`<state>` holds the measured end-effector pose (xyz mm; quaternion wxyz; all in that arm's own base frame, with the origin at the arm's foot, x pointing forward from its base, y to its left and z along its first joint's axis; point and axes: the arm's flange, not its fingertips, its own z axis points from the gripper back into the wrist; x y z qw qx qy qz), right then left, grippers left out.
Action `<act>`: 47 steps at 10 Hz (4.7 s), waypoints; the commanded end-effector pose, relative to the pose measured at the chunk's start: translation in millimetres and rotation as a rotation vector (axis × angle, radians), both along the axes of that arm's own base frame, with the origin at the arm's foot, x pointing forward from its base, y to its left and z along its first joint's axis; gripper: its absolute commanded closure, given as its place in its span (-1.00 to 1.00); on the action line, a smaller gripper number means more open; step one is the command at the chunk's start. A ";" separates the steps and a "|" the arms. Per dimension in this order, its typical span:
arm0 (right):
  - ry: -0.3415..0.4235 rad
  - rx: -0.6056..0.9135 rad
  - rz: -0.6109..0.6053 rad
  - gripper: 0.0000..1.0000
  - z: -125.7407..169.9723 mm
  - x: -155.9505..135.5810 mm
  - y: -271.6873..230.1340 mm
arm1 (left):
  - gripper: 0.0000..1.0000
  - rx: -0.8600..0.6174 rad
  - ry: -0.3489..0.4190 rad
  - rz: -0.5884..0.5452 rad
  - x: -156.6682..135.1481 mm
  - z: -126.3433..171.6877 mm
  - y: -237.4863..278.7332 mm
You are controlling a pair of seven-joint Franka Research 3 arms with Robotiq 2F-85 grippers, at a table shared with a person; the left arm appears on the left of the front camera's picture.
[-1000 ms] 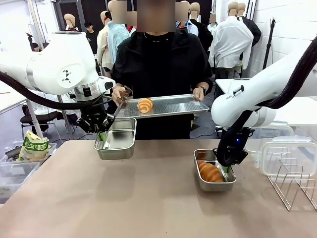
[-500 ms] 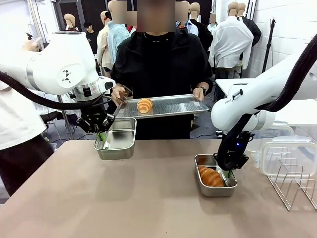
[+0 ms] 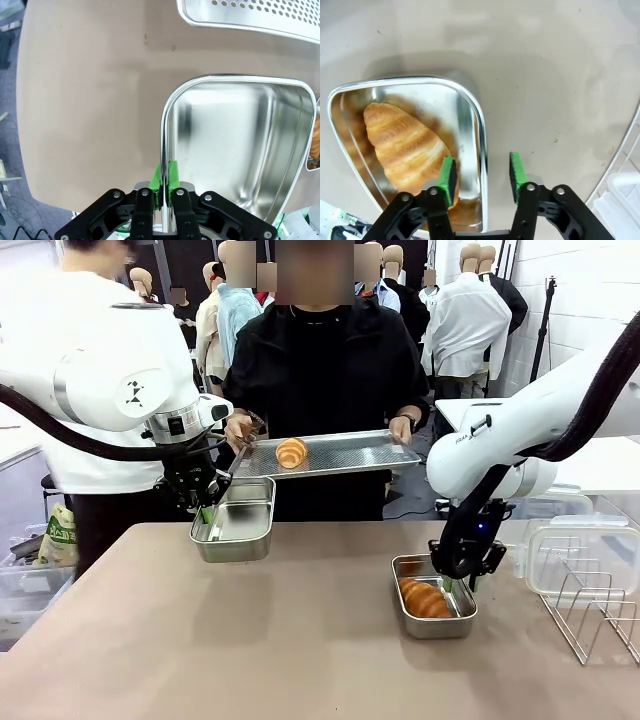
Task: Place the bread in airtight containers.
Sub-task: Once an object is inside an Airtight Container , place the container in the center of the table.
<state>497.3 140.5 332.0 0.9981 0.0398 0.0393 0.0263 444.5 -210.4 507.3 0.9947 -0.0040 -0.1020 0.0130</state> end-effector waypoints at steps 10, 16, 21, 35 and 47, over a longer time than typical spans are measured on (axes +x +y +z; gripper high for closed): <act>0.034 -0.009 0.005 -1.00 7.5 -6.3 -1.2 | 1.00 0.001 -0.001 -0.005 -0.3 3.8 2.4; 0.034 -0.009 0.005 -1.00 7.5 -6.3 -1.2 | 1.00 0.001 -0.001 -0.005 -0.3 3.8 2.4; 0.034 -0.009 0.005 -1.00 7.5 -6.3 -1.2 | 1.00 0.001 -0.001 -0.005 -0.3 3.8 2.4; -0.275 -0.085 0.027 -1.00 168.4 -41.4 -39.7 | 1.00 0.001 -0.001 -0.005 -0.3 3.8 2.4; -0.284 -0.059 0.017 -1.00 183.7 -41.5 -36.8 | 1.00 0.001 -0.001 -0.005 -0.3 3.8 2.4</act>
